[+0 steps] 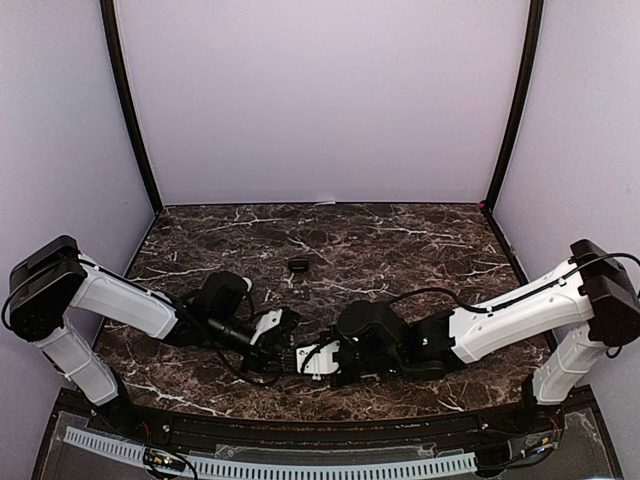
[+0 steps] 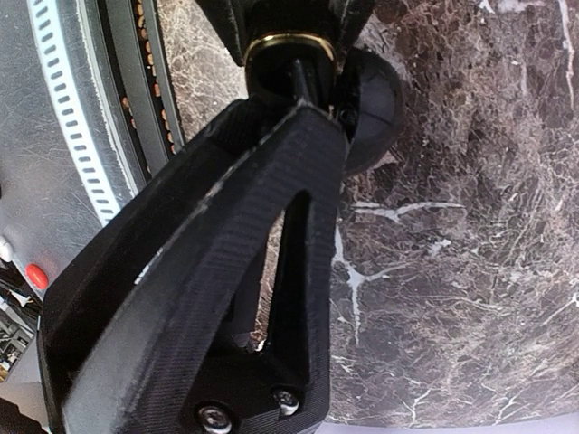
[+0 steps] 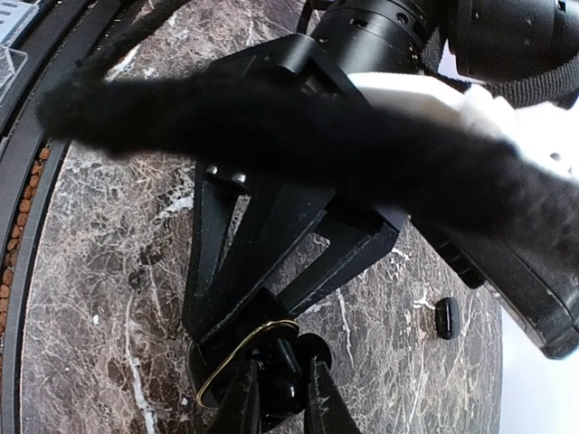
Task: Insert the wireless bluetooth earbuds into the charging case
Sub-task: Insert the left earbud into the left side groove of the charging case.
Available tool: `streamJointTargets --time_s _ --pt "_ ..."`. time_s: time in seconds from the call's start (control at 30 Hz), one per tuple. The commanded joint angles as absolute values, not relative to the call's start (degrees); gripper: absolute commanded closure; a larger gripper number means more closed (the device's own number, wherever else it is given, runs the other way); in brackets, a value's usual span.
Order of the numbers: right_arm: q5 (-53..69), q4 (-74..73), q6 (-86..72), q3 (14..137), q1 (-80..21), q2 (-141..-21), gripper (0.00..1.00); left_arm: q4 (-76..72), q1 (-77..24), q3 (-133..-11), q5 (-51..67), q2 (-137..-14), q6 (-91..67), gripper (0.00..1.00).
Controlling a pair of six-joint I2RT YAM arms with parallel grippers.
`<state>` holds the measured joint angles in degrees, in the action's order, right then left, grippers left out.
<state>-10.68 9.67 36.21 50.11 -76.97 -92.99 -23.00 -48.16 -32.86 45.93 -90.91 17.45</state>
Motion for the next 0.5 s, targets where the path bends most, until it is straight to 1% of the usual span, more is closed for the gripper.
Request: streamJointTargets --time_s 0.0,0.3,0.47 --pt "-9.34 11.98 37.7 51.54 -78.02 -92.55 0.98 -23.28 -48.78 -35.63 53.76 -90.53 19.3 0.91" --pt "-9.99 9.77 40.08 52.66 -79.11 -93.72 0.98 -16.76 -48.95 -38.87 56.14 -91.25 22.49 0.91" --pt "-8.75 7.82 40.42 53.41 -79.11 -94.24 0.97 -15.15 -49.29 -39.12 54.9 -90.26 25.09 0.92"
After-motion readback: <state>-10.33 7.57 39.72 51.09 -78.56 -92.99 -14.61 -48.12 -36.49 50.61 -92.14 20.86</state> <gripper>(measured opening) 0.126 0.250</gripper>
